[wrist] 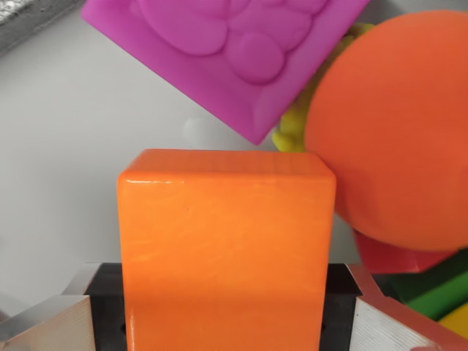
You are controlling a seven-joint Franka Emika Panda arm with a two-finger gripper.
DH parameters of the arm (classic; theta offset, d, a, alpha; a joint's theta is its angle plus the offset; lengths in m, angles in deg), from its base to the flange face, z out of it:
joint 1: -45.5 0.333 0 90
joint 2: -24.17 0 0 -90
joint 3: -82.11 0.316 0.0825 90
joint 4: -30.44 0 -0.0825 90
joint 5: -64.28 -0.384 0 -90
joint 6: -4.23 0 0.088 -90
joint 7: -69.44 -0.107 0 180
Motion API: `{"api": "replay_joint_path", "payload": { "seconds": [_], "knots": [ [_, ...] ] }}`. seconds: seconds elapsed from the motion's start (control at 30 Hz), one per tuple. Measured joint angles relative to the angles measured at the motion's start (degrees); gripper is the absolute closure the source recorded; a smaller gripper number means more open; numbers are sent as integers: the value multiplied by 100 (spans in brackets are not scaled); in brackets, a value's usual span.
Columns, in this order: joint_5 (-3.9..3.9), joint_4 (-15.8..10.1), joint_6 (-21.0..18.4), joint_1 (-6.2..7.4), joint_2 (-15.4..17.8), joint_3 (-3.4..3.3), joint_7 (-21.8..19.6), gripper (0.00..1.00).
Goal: Pick an object from the bin
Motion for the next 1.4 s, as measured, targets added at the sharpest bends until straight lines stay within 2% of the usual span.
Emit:
{"api": "replay_joint_path", "payload": {
  "seconds": [0.77, 1.4],
  "knots": [
    [-126, -62, -986, -11, 1055, 28, 82, 100],
    [-194, 176, -1902, -10, 1740, 29, 143, 100]
  ]
}}
